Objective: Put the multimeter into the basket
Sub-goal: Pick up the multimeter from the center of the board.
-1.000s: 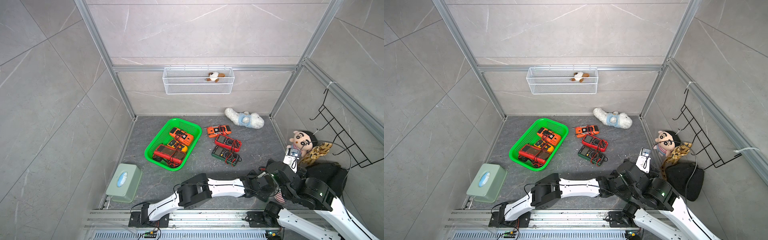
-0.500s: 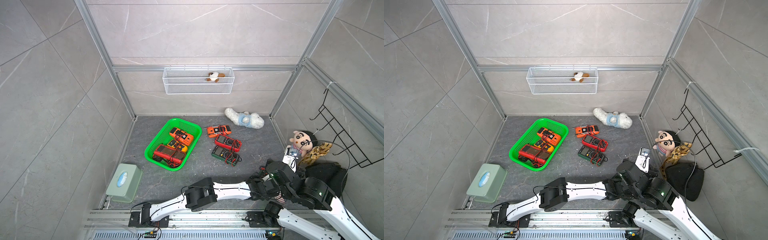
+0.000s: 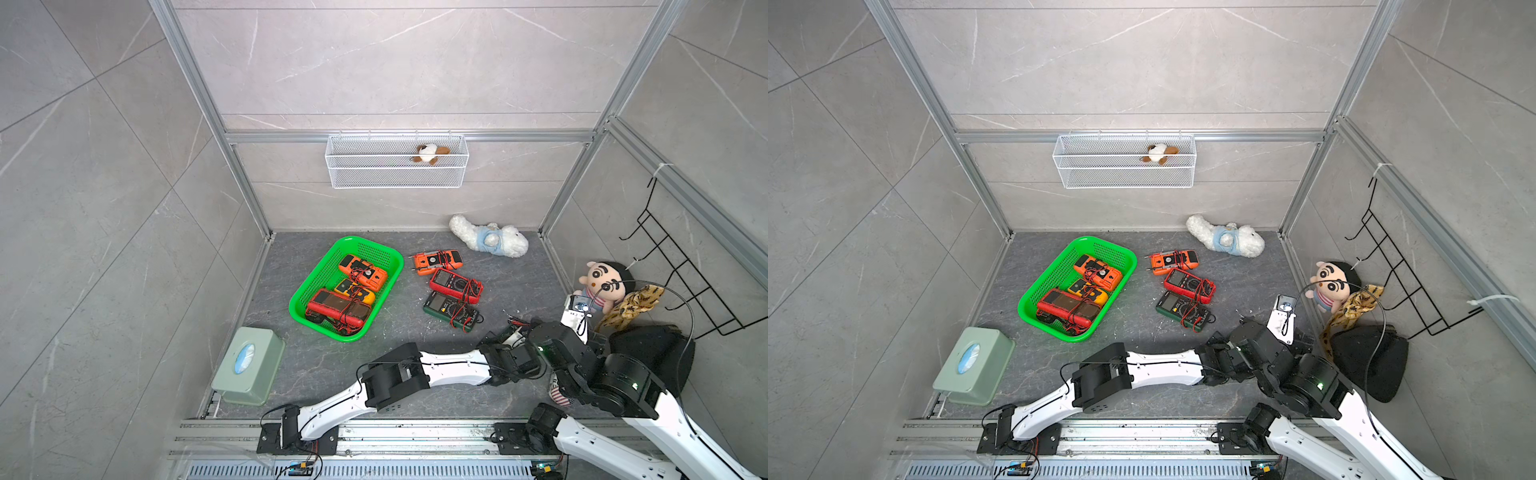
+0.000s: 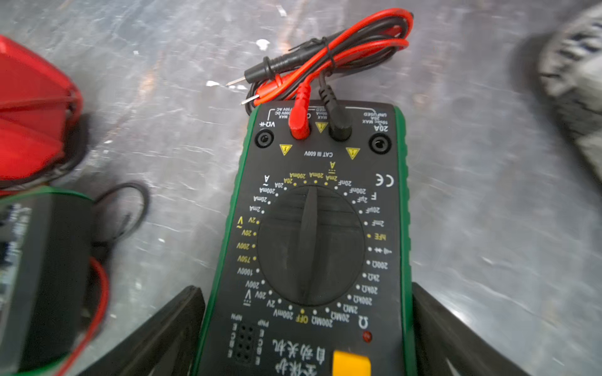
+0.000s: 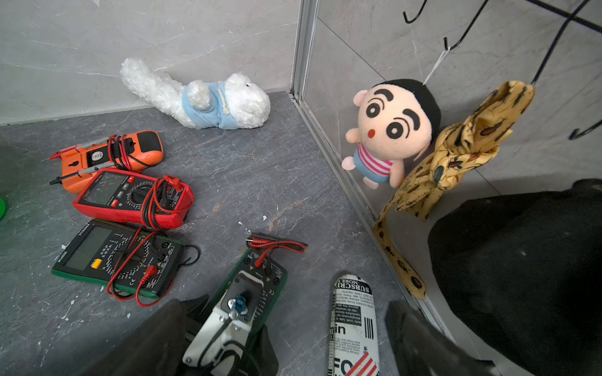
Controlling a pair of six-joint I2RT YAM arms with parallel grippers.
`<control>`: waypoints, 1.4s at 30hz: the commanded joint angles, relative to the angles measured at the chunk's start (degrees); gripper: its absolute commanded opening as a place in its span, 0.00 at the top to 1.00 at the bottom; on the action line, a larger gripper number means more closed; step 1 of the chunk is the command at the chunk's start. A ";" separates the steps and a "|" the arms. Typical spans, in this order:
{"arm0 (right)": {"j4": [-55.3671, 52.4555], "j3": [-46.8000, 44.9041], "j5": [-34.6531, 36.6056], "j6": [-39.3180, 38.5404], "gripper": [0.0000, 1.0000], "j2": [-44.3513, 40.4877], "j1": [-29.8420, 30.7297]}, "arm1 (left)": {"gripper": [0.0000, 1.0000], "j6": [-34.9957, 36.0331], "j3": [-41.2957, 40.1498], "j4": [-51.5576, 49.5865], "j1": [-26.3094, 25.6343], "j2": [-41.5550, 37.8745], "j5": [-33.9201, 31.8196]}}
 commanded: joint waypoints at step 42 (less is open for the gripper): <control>9.47 3.32 4.92 -3.16 0.00 6.54 -0.26 | 1.00 -1.82 -21.51 2.26 3.60 -22.76 2.24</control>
